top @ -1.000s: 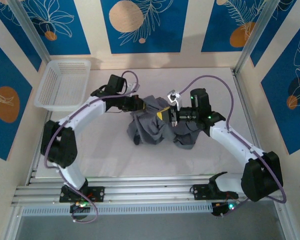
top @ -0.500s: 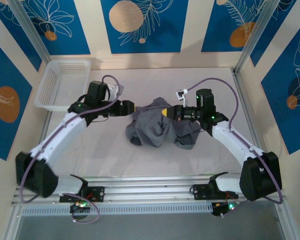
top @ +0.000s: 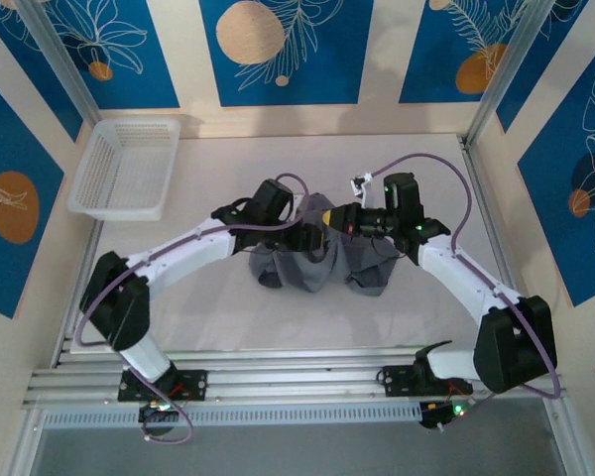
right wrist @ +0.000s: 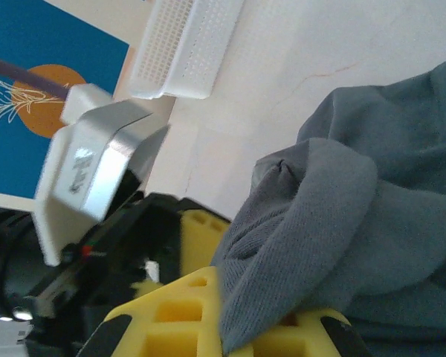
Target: Fold the inside-out t-shirt
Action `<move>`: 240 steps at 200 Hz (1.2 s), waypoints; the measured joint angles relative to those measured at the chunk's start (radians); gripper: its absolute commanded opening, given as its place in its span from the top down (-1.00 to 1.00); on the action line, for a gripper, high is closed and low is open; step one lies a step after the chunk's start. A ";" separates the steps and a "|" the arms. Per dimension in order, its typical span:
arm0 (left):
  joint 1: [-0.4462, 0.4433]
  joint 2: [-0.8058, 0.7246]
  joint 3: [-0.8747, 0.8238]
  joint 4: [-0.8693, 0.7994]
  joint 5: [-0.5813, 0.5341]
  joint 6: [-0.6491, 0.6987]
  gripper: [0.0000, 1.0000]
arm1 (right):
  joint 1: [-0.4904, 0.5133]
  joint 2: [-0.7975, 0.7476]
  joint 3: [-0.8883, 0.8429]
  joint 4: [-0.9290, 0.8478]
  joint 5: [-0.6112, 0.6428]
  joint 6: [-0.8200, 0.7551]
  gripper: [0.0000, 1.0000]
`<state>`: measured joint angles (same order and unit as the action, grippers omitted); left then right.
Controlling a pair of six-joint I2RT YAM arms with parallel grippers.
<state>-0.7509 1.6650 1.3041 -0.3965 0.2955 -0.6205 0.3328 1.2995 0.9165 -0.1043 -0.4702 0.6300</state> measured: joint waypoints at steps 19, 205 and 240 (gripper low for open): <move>0.000 0.026 0.029 0.023 0.012 -0.005 0.26 | -0.001 0.000 0.000 -0.009 0.000 0.015 1.00; 0.121 -0.181 -0.104 0.231 0.281 -0.103 1.00 | -0.050 -0.210 -0.307 0.188 0.126 -0.055 -0.16; 0.120 -0.180 -0.102 0.200 0.281 -0.081 1.00 | 0.150 -0.288 -0.339 0.243 0.459 -0.396 -0.22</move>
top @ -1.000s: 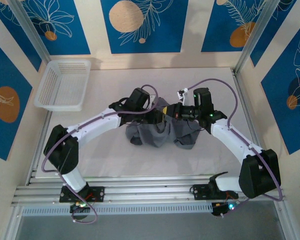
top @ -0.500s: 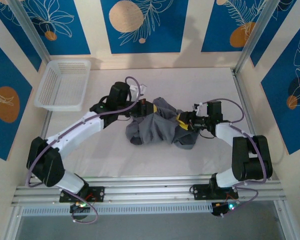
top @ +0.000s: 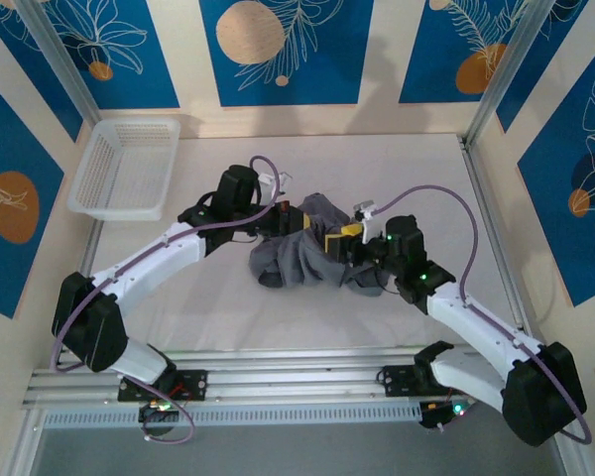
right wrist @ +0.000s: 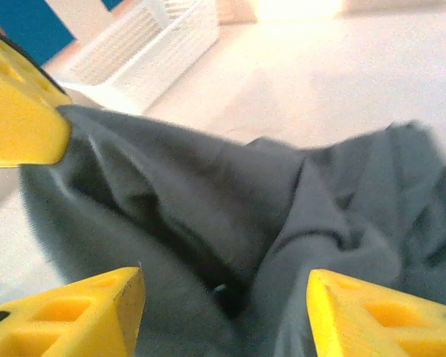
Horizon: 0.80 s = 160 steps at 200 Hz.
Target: Fold the inside-out t-shirt
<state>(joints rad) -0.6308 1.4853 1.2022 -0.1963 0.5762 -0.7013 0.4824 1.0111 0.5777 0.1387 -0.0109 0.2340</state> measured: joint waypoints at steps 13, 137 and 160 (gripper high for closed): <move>-0.002 0.003 0.001 -0.010 0.000 0.005 1.00 | 0.014 0.025 0.019 -0.010 0.091 -0.106 -0.31; -0.012 0.004 0.026 -0.069 -0.005 0.053 1.00 | 0.028 0.385 0.240 -0.285 -0.059 -0.564 -0.42; -0.013 0.004 0.026 -0.098 -0.023 0.074 1.00 | 0.022 0.372 0.240 -0.292 -0.113 -0.541 -0.59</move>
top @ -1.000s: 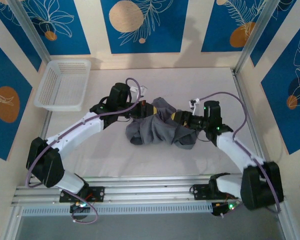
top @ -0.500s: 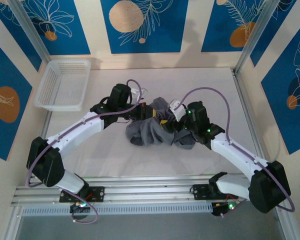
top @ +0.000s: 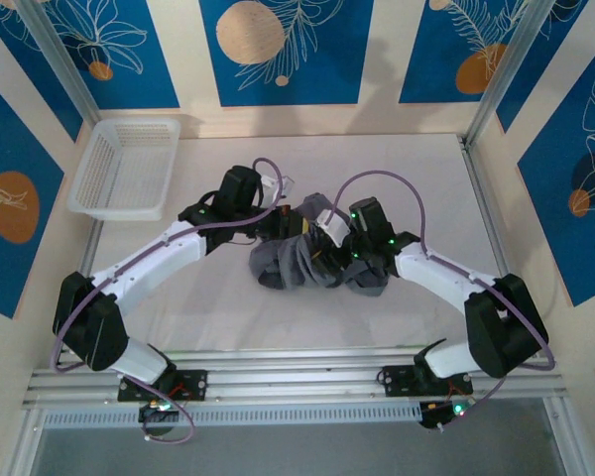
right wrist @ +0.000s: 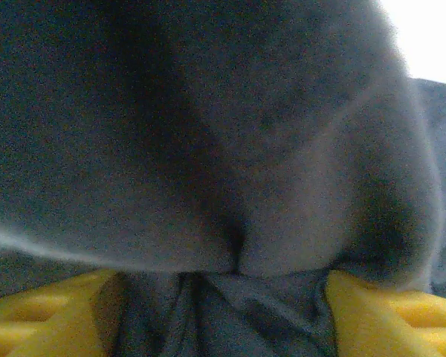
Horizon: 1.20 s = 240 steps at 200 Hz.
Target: Fold the inside-out t-shirt
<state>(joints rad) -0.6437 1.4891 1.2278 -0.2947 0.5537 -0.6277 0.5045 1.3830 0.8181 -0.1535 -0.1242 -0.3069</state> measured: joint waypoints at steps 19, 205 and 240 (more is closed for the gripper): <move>0.000 -0.001 0.000 -0.020 -0.016 0.011 1.00 | -0.011 -0.069 -0.006 -0.009 -0.050 0.011 -0.62; 0.000 -0.002 0.000 -0.039 -0.031 0.029 1.00 | -0.063 0.016 -0.003 0.184 -0.232 -0.107 -0.07; 0.000 -0.002 0.000 -0.039 -0.031 0.028 1.00 | -0.051 0.015 -0.007 0.190 -0.252 -0.142 -0.49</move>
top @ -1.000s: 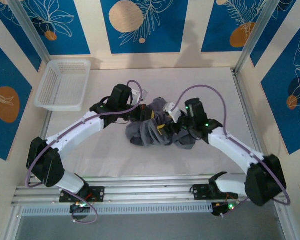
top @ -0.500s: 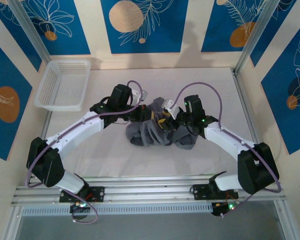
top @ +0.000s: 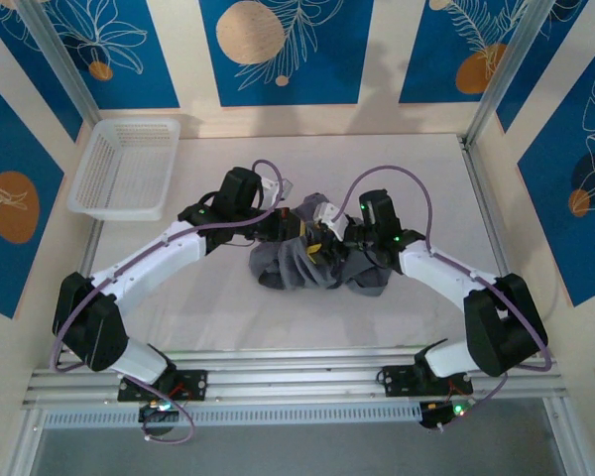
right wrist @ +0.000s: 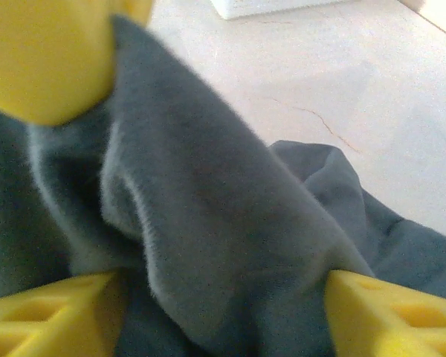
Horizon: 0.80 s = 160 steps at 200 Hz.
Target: Fold the inside-out t-shirt
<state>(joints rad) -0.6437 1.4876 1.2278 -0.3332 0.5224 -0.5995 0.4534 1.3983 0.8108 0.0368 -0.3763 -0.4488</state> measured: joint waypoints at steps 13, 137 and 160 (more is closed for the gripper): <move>0.000 0.000 0.000 0.000 0.000 0.000 1.00 | 0.013 0.006 -0.001 0.001 0.038 -0.016 -0.31; 0.088 0.040 0.007 -0.202 -0.319 0.166 1.00 | -0.026 -0.122 0.020 -0.142 -0.118 0.141 1.00; 0.105 0.115 -0.011 -0.172 -0.323 0.188 0.83 | -0.051 -0.188 0.012 -0.053 -0.271 0.348 1.00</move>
<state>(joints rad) -0.5392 1.6024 1.2171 -0.5049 0.1993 -0.4110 0.4019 1.2098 0.8230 -0.0158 -0.6476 -0.1013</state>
